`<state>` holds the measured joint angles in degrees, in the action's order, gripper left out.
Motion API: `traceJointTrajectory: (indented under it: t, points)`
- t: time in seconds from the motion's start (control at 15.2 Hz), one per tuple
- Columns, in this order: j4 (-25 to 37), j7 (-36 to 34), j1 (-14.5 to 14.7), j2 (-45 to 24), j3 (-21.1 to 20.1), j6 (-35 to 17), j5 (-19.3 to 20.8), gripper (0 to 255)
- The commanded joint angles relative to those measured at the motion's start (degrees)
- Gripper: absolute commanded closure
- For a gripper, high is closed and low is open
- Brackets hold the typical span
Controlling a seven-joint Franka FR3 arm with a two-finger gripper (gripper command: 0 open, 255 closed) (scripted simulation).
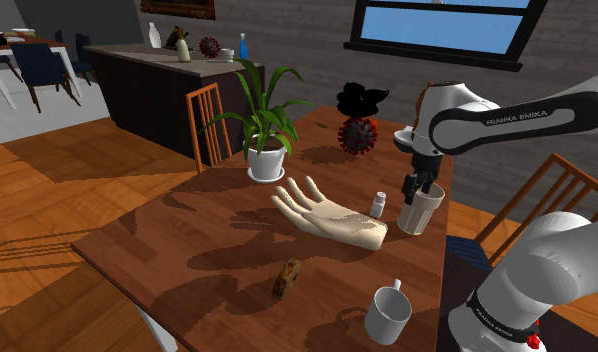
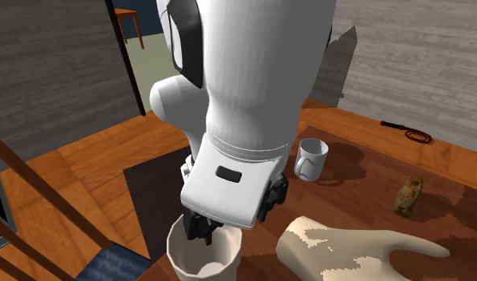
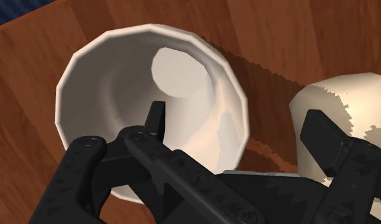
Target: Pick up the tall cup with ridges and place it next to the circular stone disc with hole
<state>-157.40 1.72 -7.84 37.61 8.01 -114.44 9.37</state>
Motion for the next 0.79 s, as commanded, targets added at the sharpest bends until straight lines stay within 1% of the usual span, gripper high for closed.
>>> traceJointTrajectory:
  t: [0.0, 0.53, 0.59, 0.73]
  points:
    - [-1.5, -0.03, -0.16, -0.75, 0.28, -2.29, 0.32, 0]
    - [-1.49, -0.03, -0.16, -0.74, 0.28, -2.28, 0.32, 0]
    - [-1.49, -0.03, -0.16, -0.74, 0.28, -2.28, 0.32, 255]
    - [-1.49, -0.03, -0.16, -0.74, 0.28, -2.28, 0.32, 255]
